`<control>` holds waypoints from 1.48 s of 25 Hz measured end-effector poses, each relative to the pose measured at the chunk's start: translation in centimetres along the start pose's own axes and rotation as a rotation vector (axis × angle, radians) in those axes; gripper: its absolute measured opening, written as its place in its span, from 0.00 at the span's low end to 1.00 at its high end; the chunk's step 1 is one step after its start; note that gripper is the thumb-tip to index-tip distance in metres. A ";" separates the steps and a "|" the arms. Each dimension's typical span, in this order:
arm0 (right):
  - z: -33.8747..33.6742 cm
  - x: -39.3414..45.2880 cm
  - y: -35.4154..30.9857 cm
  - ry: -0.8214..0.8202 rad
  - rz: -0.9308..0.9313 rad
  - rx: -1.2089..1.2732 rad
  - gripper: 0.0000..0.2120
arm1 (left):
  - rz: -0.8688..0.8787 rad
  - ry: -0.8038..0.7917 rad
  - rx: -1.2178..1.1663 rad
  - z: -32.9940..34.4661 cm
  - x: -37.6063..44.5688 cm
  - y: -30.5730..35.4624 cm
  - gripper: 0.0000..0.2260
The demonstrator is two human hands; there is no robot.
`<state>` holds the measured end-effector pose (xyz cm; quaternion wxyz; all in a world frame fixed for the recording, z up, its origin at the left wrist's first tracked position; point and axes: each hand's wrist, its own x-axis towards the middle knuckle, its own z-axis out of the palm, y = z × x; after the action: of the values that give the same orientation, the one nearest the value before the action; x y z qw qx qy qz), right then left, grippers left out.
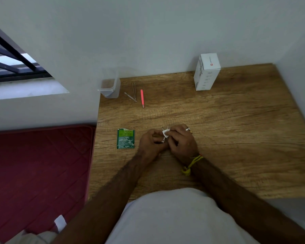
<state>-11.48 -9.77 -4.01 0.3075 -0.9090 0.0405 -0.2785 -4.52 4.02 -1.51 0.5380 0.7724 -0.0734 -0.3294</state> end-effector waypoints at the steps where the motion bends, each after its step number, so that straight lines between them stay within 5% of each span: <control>1: 0.0 0.0 -0.1 0.020 0.024 0.013 0.08 | -0.004 -0.007 0.002 0.0 0.0 0.0 0.19; 5: -0.9 -0.7 0.4 0.198 0.198 0.085 0.08 | -0.024 -0.068 -0.036 -0.3 -0.1 0.3 0.24; 9: -0.9 -2.1 -0.1 0.014 0.071 -0.008 0.09 | 0.010 -0.092 -0.050 -0.4 -0.1 0.3 0.22; 18: -0.6 -2.2 -0.1 -0.085 -0.096 -0.091 0.10 | 0.068 -0.205 -0.046 -1.3 -0.9 1.4 0.09; 37: -0.7 -2.4 -0.1 -0.048 -0.088 -0.074 0.09 | 0.074 -0.068 0.010 -0.3 -0.9 1.6 0.10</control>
<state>-13.84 -9.47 -4.65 0.2622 -0.9270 0.0033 -0.2681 -4.61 4.02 0.33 0.5431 0.7604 -0.1217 -0.3348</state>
